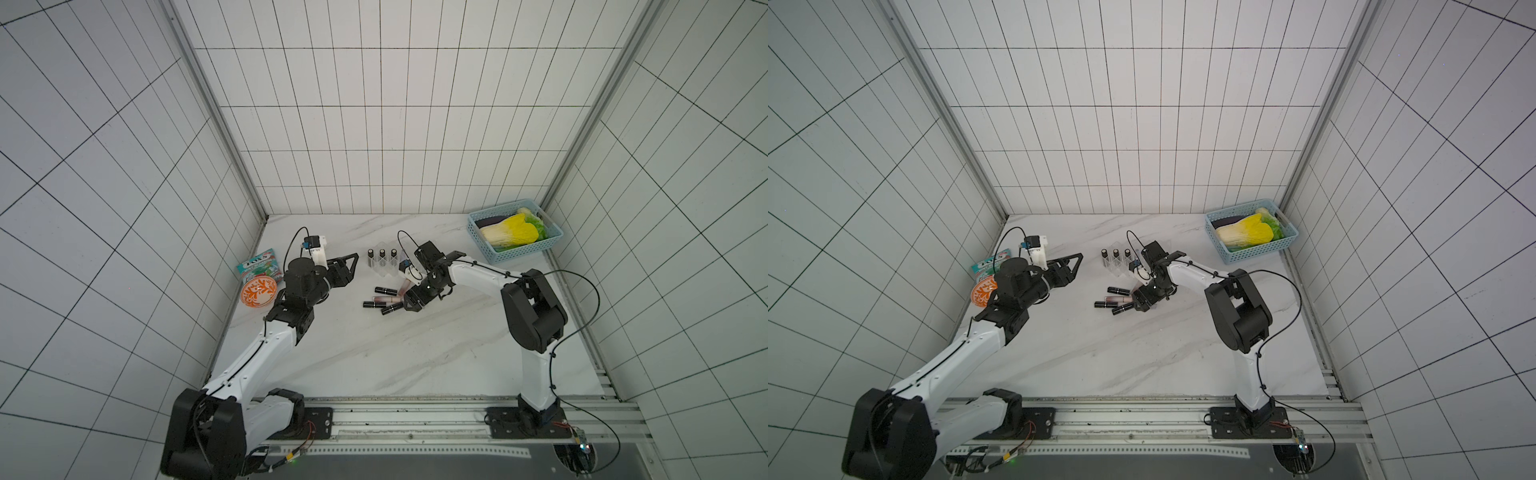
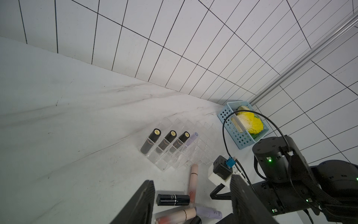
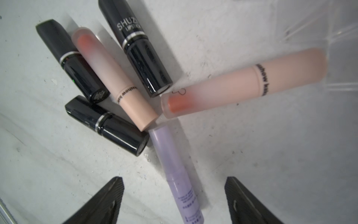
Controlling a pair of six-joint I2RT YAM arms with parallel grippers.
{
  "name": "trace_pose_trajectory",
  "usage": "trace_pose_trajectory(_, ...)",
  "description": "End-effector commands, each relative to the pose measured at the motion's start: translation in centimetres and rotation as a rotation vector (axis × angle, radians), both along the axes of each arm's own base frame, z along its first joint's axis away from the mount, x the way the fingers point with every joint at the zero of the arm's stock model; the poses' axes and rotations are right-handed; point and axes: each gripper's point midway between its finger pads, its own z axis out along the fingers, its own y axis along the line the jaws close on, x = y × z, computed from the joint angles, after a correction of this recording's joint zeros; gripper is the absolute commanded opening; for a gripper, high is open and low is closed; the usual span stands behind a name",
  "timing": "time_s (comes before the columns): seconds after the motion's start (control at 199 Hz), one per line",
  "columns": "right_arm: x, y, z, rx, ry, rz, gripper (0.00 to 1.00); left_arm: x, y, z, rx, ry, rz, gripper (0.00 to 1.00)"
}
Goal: Arrange the lipsticks in the organizer
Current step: Pick up the lipstick at the center of the board.
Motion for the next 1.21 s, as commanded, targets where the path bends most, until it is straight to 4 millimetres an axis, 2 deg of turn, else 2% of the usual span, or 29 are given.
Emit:
trace_pose_trajectory(0.0, -1.1, -0.9, 0.0, -0.036, 0.026, -0.009, 0.8, -0.1, 0.1, 0.9, 0.007, -0.027, -0.009, 0.6)
trace_pose_trajectory(0.562, -1.6, -3.0, -3.0, -0.226, 0.015, -0.056, 0.42, -0.3, -0.3, 1.3, -0.004, -0.028, -0.037, 0.6)
trace_pose_trajectory(0.723, -2.0, -3.4, -3.1, -0.239, 0.022, -0.067, 0.29, -0.6, -0.8, 1.8, -0.008, -0.03, -0.072, 0.6)
trace_pose_trajectory(0.879, -2.6, -4.1, -1.7, -0.219, 0.0, -0.095, 0.24, -1.1, -1.5, 2.9, -0.02, -0.048, -0.119, 0.6)
trace_pose_trajectory(1.004, -2.9, -5.0, 0.4, -0.191, -0.048, -0.134, 0.22, -1.6, -2.8, 3.9, -0.042, -0.058, -0.209, 0.63)
trace_pose_trajectory(1.034, -2.9, -5.3, 1.2, -0.177, -0.062, -0.149, 0.22, -1.7, -3.2, 4.1, -0.05, -0.056, -0.233, 0.64)
trace_pose_trajectory(1.054, -2.9, -5.4, 1.8, -0.164, -0.072, -0.156, 0.21, -1.9, -3.5, 4.2, -0.055, -0.051, -0.254, 0.7)
trace_pose_trajectory(1.09, -3.0, -5.5, 2.8, -0.139, -0.086, -0.17, 0.21, -2.1, -4.0, 4.5, -0.061, -0.044, -0.293, 0.74)
trace_pose_trajectory(1.2, -3.4, -5.6, 6.5, -0.039, -0.131, -0.196, 0.19, -3.2, -6.0, 5.3, -0.111, -0.018, -0.44, 0.8)
